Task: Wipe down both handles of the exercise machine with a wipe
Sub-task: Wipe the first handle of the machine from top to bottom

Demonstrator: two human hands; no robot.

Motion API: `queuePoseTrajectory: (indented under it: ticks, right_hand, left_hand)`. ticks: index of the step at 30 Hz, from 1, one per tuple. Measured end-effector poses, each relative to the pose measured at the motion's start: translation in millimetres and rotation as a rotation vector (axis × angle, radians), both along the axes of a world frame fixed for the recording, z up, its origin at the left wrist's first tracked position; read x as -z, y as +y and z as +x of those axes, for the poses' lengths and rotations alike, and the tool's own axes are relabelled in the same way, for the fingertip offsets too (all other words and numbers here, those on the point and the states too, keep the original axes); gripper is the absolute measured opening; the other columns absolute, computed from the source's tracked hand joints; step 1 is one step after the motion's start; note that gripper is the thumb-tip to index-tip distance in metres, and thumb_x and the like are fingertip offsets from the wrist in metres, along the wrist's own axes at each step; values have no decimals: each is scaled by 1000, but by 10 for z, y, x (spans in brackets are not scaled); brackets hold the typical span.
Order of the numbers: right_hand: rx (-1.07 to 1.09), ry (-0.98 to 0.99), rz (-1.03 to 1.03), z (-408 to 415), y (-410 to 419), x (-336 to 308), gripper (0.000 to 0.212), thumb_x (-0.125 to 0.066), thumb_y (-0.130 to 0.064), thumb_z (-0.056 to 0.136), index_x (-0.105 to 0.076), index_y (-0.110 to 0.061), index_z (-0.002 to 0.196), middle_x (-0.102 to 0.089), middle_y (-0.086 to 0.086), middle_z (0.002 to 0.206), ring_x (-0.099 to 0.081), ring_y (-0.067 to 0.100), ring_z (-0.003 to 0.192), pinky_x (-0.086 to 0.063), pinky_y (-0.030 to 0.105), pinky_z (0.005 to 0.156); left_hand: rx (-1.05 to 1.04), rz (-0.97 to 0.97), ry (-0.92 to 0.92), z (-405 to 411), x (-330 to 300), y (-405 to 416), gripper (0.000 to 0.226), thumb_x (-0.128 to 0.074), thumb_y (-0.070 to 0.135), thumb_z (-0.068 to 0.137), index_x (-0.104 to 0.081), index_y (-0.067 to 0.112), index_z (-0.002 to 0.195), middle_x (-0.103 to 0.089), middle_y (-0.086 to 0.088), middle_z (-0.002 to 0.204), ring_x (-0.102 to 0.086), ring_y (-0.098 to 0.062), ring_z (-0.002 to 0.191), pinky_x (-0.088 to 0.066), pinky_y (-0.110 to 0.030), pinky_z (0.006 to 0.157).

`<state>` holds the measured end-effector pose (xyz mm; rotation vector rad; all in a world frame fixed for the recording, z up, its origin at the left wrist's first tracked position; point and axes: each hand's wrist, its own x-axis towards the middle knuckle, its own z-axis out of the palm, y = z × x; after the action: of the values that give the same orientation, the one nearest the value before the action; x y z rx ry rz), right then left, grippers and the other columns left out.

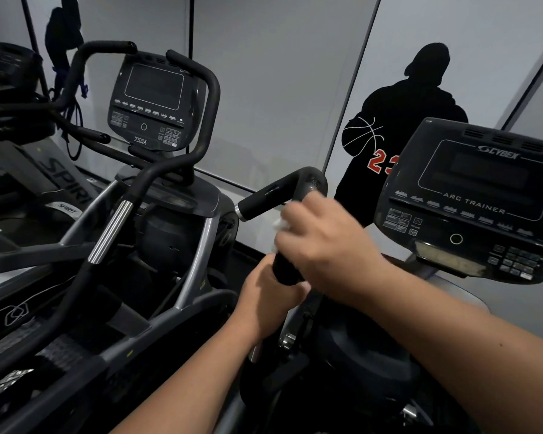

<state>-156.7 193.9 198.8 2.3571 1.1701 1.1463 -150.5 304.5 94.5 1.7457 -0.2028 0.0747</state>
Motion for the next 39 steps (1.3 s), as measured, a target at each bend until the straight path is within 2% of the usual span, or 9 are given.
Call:
queuePoseTrajectory:
  ticks: [2,6,10,13,17,26,31,35,39]
  right_hand:
    - [-8,-11,-46,21,-63,-34,13,-56,-4,90,-61,-7,78,-58,14,83,-50,29,71,-37,40,60]
    - [140,-32,258,171,-131,-281,9,-58,-2,92,-65,-1,86,-59,17,90,-51,32,75,-38,40,63]
    - [-5,-11,160,88,-110,-60,30,-47,-10,103,-64,-1,80,-57,18,83,-49,30,71,-38,39,60]
    - [98,35,463,215,-225,-207,23,-53,-17,97,-66,0,89,-53,16,86,-51,33,73,-44,39,57]
    - [127,58,486,99,-179,13,13,-61,7,83,-67,-1,91,-49,14,81,-47,31,67,-44,42,50]
    - [-32,220,722,-76,-122,293,16,-53,-3,98,-66,1,106,-62,13,89,-59,32,77,-50,46,66]
    - [41,319,971,125,-198,185,13,-48,-11,97,-53,-21,103,-42,-15,61,-39,2,52,-32,26,55]
    - [11,261,793,-88,-86,339,9,-52,-4,94,-60,-6,97,-57,-1,73,-54,21,64,-44,38,57]
    - [74,175,719,90,-195,101,11,-53,-7,96,-63,-3,95,-60,11,79,-55,36,72,-49,49,61]
  left_hand:
    - [4,9,-1,6,-8,-1,26,-74,34,70,-58,25,87,-63,7,69,-54,-6,60,-44,-28,57]
    - [36,-107,93,25,43,19,25,-81,20,78,-60,26,92,-61,12,73,-58,-6,72,-47,-22,64]
    - [2,-33,43,53,57,3,27,-80,25,76,-58,25,93,-65,7,80,-58,-8,72,-48,-25,66]
    - [20,-65,10,66,86,19,28,-82,27,73,-58,27,87,-61,16,71,-55,2,67,-44,-17,61]
    - [52,-110,21,57,94,39,30,-83,17,75,-57,28,86,-60,22,63,-55,10,60,-40,-7,55]
    - [40,-78,-18,50,88,19,32,-79,28,69,-61,23,95,-71,-4,91,-67,-16,83,-56,-38,74]
    - [-7,-36,-38,68,78,-1,27,-79,25,70,-57,22,85,-61,8,73,-54,-3,66,-46,-21,61]
    - [13,34,-28,115,101,-29,23,-75,30,73,-55,23,81,-61,6,69,-53,-6,61,-38,-13,47]
    - [20,-93,21,84,103,-6,33,-82,26,70,-62,22,96,-68,2,82,-61,-8,73,-48,-19,61]
